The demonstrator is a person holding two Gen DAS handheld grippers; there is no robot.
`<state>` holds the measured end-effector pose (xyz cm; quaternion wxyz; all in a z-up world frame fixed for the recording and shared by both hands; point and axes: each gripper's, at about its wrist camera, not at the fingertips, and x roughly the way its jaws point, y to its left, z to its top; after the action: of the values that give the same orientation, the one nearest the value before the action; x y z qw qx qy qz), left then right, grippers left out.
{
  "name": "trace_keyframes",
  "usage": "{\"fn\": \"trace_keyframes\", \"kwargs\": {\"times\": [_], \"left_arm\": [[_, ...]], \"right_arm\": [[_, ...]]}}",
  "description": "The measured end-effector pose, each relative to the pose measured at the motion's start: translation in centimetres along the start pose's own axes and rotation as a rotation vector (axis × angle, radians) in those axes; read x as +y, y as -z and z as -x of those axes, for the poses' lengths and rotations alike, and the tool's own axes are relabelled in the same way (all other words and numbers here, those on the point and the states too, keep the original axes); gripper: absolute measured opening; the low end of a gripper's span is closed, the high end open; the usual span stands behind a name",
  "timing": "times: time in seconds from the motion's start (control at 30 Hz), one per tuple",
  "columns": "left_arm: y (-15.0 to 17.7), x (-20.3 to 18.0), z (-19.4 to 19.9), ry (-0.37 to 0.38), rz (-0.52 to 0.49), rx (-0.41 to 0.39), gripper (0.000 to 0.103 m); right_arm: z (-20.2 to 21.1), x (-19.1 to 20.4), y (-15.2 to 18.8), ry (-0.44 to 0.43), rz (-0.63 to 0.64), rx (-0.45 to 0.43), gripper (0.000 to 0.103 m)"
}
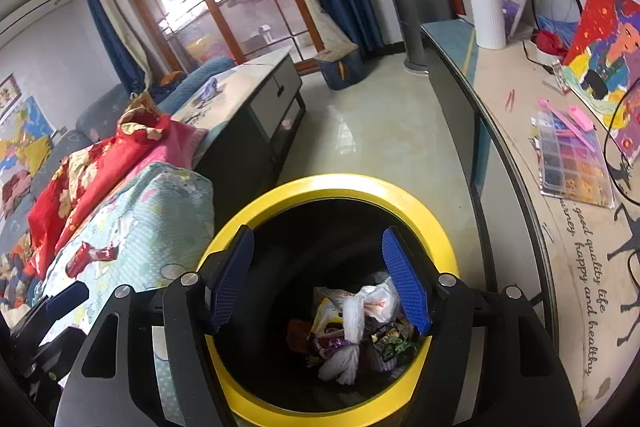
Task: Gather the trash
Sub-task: 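Carry both items over the yellow bin and open both tools to drop them, then move both tools back over the red can and red candy bar on the bed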
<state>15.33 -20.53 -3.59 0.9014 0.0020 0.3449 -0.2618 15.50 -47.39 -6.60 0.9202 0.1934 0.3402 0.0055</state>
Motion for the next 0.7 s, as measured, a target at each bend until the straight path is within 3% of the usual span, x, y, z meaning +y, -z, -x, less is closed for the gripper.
{"fn": "trace_keyframes", "kwargs": {"times": [0.7], "left_arm": [[0.5, 5.9, 4.8, -0.146, 0.121, -0.12, 0.088]], "right_arm": [[1.1, 7.9, 0.7, -0.12, 0.17, -0.008, 0.069]]}}
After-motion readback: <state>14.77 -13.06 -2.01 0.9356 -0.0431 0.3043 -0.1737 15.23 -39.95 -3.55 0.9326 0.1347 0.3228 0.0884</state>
